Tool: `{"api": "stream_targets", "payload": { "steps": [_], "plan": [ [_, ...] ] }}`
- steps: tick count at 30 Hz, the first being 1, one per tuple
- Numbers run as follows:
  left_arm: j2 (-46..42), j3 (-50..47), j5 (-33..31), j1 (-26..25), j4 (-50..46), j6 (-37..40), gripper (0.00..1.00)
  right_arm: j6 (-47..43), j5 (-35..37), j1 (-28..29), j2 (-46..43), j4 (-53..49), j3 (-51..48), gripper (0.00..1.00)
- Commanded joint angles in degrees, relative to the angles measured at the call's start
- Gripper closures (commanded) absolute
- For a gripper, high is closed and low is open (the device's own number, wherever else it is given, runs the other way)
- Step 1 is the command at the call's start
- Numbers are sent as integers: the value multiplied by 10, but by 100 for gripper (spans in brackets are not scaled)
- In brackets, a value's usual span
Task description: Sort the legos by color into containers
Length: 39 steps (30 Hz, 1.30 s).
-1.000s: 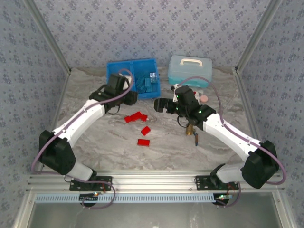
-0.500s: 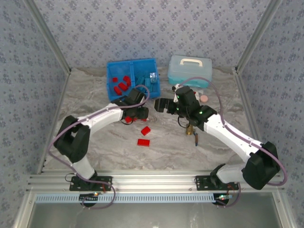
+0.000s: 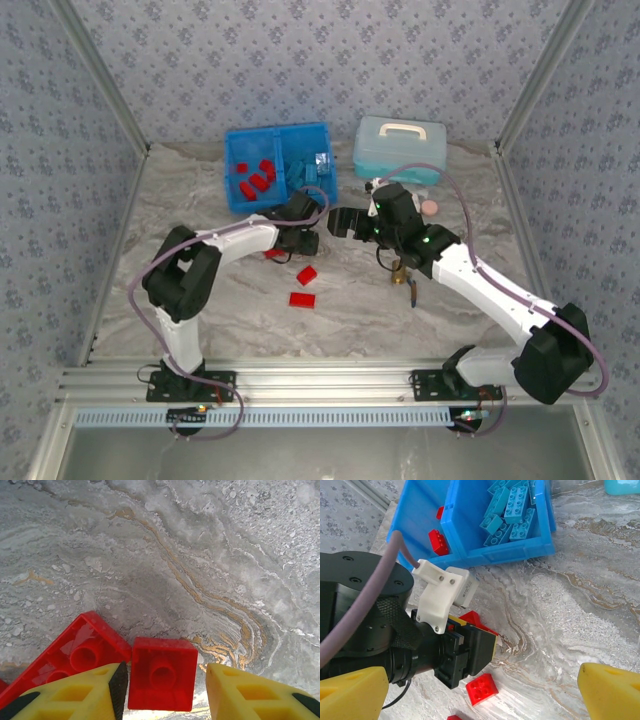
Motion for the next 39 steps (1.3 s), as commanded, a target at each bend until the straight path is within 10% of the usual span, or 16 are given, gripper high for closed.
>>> {"api": "stream_targets", "payload": {
  "steps": [1, 27, 39],
  "plan": [
    [20, 17, -22, -8, -5, 1, 53, 6, 10, -3, -13, -11, -7, 0],
    [-70, 65, -76, -13, -43, 40, 65, 8, 8, -4, -14, -11, -7, 0],
    [-46, 222, -76, 132, -48, 101, 65, 9, 7, -3, -15, -8, -9, 0]
  ]
}}
